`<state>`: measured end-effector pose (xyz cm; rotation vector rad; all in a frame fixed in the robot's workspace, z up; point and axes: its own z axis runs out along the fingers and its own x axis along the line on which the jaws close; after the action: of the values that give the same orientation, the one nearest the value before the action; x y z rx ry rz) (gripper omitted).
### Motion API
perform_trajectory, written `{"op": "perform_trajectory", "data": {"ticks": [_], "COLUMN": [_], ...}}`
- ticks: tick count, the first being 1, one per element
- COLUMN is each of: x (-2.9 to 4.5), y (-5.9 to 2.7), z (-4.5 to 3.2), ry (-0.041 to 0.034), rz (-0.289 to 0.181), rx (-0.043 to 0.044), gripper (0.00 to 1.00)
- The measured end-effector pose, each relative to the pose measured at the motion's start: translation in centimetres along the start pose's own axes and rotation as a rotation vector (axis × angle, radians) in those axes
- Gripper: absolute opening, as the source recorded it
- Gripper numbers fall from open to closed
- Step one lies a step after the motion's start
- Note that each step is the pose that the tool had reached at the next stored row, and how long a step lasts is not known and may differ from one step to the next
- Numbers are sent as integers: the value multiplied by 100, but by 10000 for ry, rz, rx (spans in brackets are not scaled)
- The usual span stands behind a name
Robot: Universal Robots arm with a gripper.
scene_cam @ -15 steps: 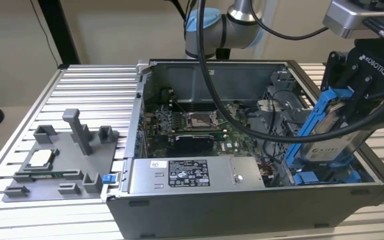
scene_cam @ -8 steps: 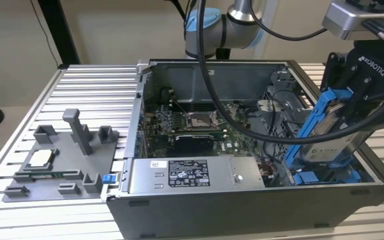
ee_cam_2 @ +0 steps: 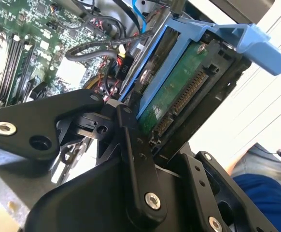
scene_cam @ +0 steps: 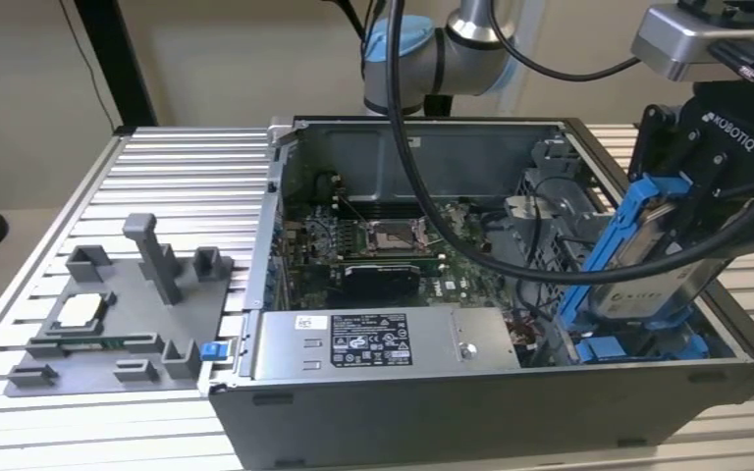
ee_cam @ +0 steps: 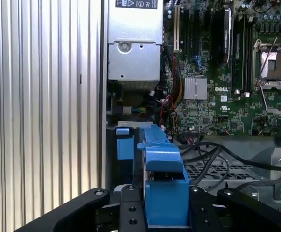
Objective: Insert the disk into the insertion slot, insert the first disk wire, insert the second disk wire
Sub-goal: 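Insert the disk into the insertion slot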
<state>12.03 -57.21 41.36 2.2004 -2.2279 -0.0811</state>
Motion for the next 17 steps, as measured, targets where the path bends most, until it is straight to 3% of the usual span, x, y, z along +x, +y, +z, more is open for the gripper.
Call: {"op": "perform_trajectory", "data": {"ticks": [7, 14, 17], "x": [1, 12, 28], "y": [-79, -78, -80], "z": [2, 91, 79], "ry": [-16, -17, -50], "rz": [0, 0, 8], "rx": [-2, -8, -93], "gripper": [0, 0, 0]}}
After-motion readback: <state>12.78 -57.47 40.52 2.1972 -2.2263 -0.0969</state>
